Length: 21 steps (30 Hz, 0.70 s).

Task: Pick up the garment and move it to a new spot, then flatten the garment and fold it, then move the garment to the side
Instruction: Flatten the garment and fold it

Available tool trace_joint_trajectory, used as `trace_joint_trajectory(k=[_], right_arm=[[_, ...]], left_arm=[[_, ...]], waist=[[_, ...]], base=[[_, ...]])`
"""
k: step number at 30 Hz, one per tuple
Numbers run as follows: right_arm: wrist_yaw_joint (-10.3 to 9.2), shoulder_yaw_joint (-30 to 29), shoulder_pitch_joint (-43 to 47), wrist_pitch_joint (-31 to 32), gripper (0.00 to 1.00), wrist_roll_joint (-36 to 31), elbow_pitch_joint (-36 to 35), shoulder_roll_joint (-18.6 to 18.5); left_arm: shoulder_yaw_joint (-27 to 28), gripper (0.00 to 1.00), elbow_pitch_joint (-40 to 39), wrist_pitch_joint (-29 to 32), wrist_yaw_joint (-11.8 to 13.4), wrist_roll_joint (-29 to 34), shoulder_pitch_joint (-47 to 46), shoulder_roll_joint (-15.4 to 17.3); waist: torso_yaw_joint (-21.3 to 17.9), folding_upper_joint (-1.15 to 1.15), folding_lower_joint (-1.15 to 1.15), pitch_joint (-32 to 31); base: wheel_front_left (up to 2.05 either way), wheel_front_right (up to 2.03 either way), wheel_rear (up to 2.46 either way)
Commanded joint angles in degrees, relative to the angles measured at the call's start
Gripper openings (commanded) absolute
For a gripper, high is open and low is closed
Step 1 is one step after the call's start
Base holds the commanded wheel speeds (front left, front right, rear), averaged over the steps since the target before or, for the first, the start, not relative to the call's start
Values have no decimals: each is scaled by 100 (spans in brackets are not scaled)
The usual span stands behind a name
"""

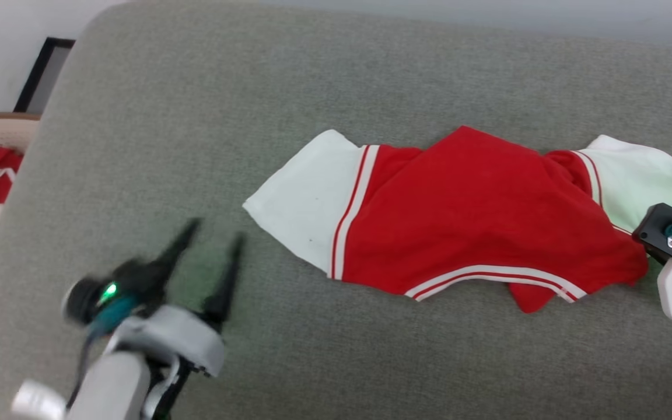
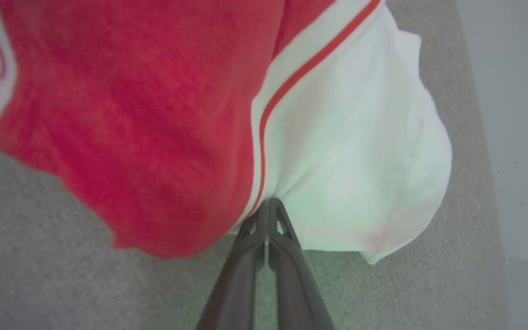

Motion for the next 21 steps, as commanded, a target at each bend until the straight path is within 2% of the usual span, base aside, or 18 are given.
trace_joint_trajectory(k=[1, 4, 6, 10, 13, 16, 21], right_arm=[[-4, 24, -82, 24, 0, 9, -30, 38], [-4, 19, -172, 47, 0, 18, -60, 61], [-4, 18, -225, 66, 0, -5, -90, 79], [-4, 25, -300, 126, 0, -53, -148, 148], [-4, 31, -356, 168, 0, -68, -179, 178], [-4, 33, -396, 178, 0, -42, -186, 171], [-4, 49, -446, 201, 0, -13, -208, 156]], left_arm=[[-524, 100, -93, 319, -19, -156, -254, 367], [-1884, 100, -418, 1441, -9, -930, -935, 1380], [-2546, 100, -702, 1979, -7, -1545, -1552, 1917], [-3877, 100, -1063, 2938, -8, -2506, -2637, 2672], [-4749, 100, -1133, 3187, -9, -2882, -3363, 2881], [-5423, 100, -931, 3060, -9, -3162, -3904, 2829], [-5859, 100, -533, 2793, -9, -3307, -4349, 2612]], waist=[[-57, 0, 0, 8], [-88, 0, 0, 74], [-106, 0, 0, 140], [-167, 0, 0, 270], [-212, 0, 0, 353], [-243, 0, 0, 425], [-303, 0, 0, 528]], base=[[0, 0, 0], [0, 0, 0], [0, 0, 0], [0, 0, 0], [0, 0, 0], [0, 0, 0], [0, 0, 0]])
